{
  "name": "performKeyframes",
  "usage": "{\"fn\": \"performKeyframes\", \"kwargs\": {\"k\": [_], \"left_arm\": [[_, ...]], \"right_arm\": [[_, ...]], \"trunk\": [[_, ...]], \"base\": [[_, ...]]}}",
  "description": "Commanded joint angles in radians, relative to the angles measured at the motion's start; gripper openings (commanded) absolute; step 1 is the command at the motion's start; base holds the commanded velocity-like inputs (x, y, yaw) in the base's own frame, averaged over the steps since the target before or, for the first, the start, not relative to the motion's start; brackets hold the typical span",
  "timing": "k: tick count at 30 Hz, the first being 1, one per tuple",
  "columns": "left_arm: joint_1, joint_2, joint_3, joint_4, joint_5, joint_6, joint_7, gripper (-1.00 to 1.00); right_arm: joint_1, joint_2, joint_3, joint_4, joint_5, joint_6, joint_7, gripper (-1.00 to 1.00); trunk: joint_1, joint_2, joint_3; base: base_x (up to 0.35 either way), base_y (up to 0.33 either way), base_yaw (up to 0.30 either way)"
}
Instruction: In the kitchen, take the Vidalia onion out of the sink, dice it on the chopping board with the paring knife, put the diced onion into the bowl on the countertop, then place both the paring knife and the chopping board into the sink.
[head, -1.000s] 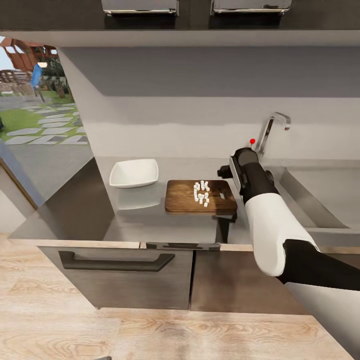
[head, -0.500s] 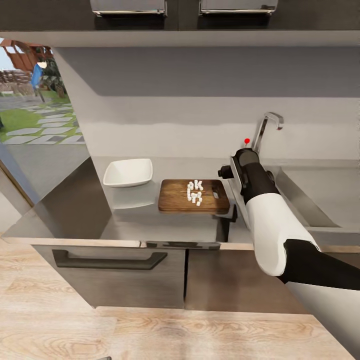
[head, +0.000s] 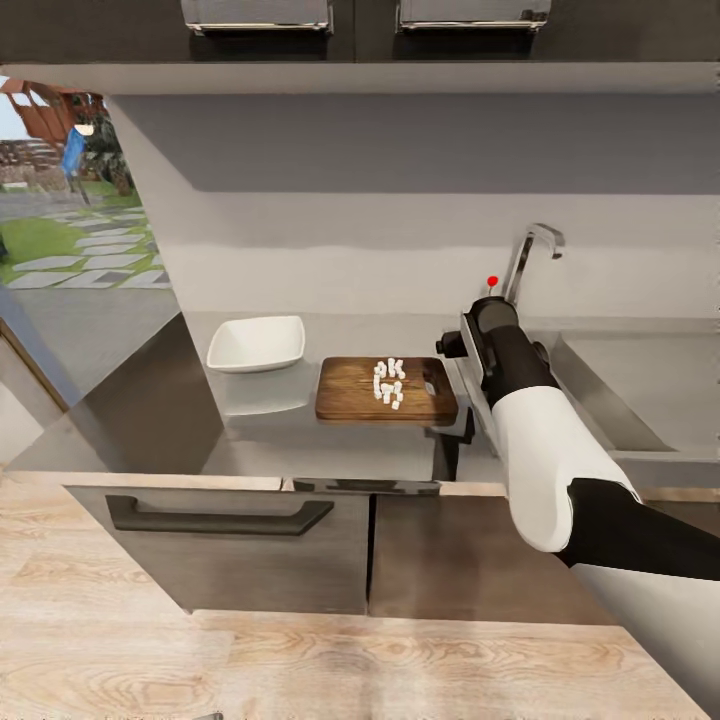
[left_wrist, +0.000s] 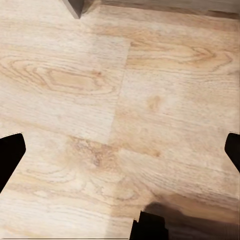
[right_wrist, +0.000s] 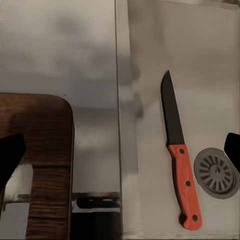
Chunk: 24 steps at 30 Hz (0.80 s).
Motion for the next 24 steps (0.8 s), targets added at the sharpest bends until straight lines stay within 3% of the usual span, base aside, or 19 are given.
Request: {"fn": "performKeyframes", "kwargs": {"k": [1, 19, 24], "left_arm": [[-0.001, 0.0, 0.003, 0.004, 0.006, -0.007, -0.003, 1.0], [-0.001, 0.0, 0.003, 0.004, 0.006, -0.007, -0.003, 1.0], [-0.001, 0.0, 0.003, 0.004, 0.006, -0.007, -0.003, 1.0]], "right_arm": [[-0.001, 0.002, -0.004, 0.001, -0.003, 0.002, -0.005, 1.0], [-0.001, 0.001, -0.002, 0.038, -0.003, -0.001, -0.005, 1.0], [-0.001, 0.001, -0.003, 0.069, -0.003, -0.034, -0.005, 1.0]], "trunk": [[0.0, -0.001, -0.001], [0.0, -0.001, -0.001], [0.0, -0.001, -0.001]], "base": [[-0.202, 0.0, 0.0], [-0.031, 0.0, 0.0], [0.0, 0.0, 0.0]]}}
